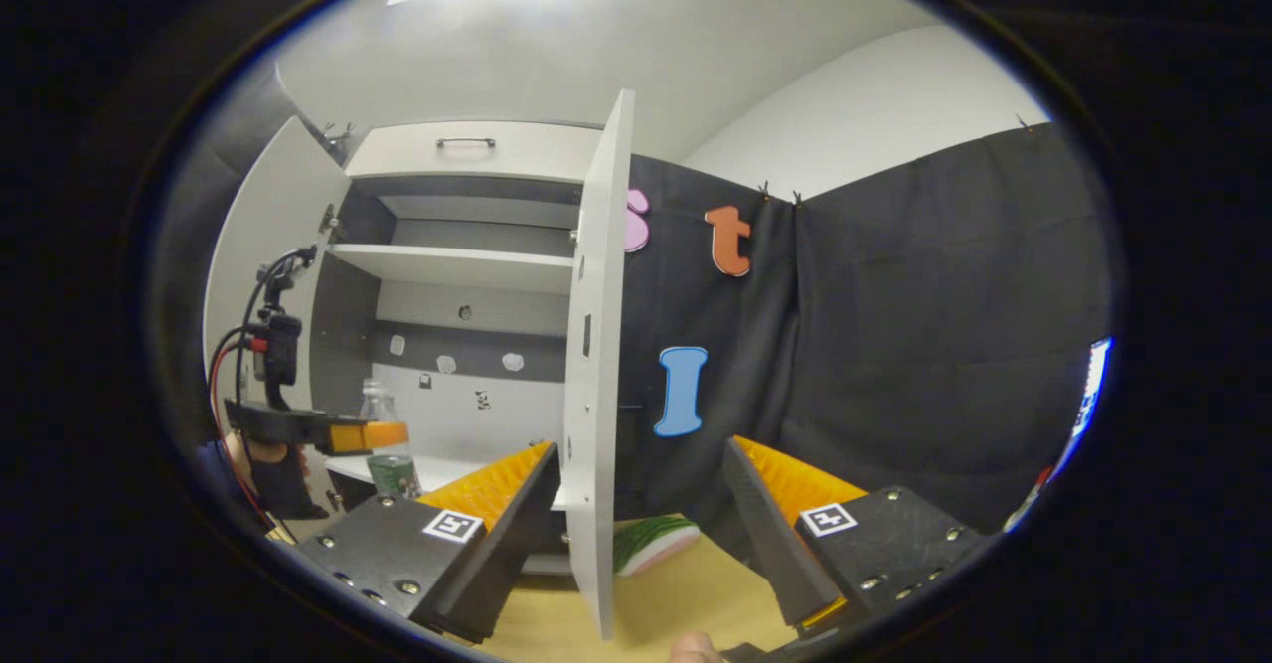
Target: Grasp the bottle in the cabinet with the left hand and place it on the coaster, then close the right door with the right hand and the left door with the left hand.
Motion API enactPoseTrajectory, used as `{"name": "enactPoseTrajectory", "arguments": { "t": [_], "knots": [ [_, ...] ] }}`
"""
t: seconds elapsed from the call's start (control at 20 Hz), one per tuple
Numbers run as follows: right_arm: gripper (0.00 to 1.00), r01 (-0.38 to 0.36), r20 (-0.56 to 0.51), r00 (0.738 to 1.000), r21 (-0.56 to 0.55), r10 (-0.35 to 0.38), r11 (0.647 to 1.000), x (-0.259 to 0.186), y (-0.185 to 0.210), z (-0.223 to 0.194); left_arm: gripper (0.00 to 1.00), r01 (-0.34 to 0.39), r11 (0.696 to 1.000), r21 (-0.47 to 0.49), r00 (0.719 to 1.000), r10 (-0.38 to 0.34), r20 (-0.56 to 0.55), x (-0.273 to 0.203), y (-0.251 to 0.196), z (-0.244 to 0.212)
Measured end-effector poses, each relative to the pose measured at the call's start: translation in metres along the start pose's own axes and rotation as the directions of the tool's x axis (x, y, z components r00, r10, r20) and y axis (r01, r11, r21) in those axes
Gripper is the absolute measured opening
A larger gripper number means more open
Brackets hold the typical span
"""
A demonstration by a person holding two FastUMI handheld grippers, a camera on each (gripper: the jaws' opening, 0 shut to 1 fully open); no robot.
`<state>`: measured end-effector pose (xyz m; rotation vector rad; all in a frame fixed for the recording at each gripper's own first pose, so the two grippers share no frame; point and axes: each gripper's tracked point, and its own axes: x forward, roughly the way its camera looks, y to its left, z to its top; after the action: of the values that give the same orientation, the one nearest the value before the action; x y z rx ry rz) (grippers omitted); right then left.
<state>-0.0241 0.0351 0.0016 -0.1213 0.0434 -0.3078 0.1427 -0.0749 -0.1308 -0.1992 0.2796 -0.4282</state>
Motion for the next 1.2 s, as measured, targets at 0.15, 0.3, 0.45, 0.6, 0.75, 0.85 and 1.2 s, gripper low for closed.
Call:
{"name": "enactPoseTrajectory", "arguments": {
  "t": [0.15,0.3,0.45,0.6,0.75,0.85,1.2],
  "knots": [
    [1.00,-0.016,0.009,1.000,-0.003,0.016,1.000,0.000,0.002,0.003,0.76,0.010,0.999,-0.039,0.999,-0.012,-0.051,-0.016,0.004,-0.041],
    [1.00,-0.019,0.016,1.000,-0.011,0.019,1.000,-0.002,-0.001,0.006,0.77,-0.011,0.998,-0.058,0.995,0.005,-0.104,-0.028,0.017,-0.083],
    [1.00,-0.011,0.016,1.000,-0.025,0.011,1.000,-0.003,-0.007,0.006,0.77,-0.031,0.997,-0.073,0.989,0.020,-0.147,-0.033,0.030,-0.119],
    [1.00,0.008,0.021,1.000,-0.039,-0.007,0.999,-0.006,-0.016,0.008,0.77,-0.060,0.994,-0.087,0.980,0.042,-0.194,-0.038,0.043,-0.155],
    [0.97,0.020,0.023,1.000,-0.042,-0.019,0.999,-0.008,-0.023,0.011,0.77,-0.066,0.993,-0.096,0.972,0.042,-0.230,-0.042,0.049,-0.190],
    [1.00,0.029,0.022,0.999,-0.049,-0.028,0.998,-0.008,-0.028,0.012,0.77,-0.081,0.991,-0.102,0.961,0.050,-0.273,-0.045,0.053,-0.216],
    [1.00,0.043,0.004,0.999,-0.063,-0.042,0.997,-0.013,-0.037,0.007,0.77,-0.137,0.984,-0.112,0.922,0.085,-0.378,-0.056,0.067,-0.280]
  ]
}}
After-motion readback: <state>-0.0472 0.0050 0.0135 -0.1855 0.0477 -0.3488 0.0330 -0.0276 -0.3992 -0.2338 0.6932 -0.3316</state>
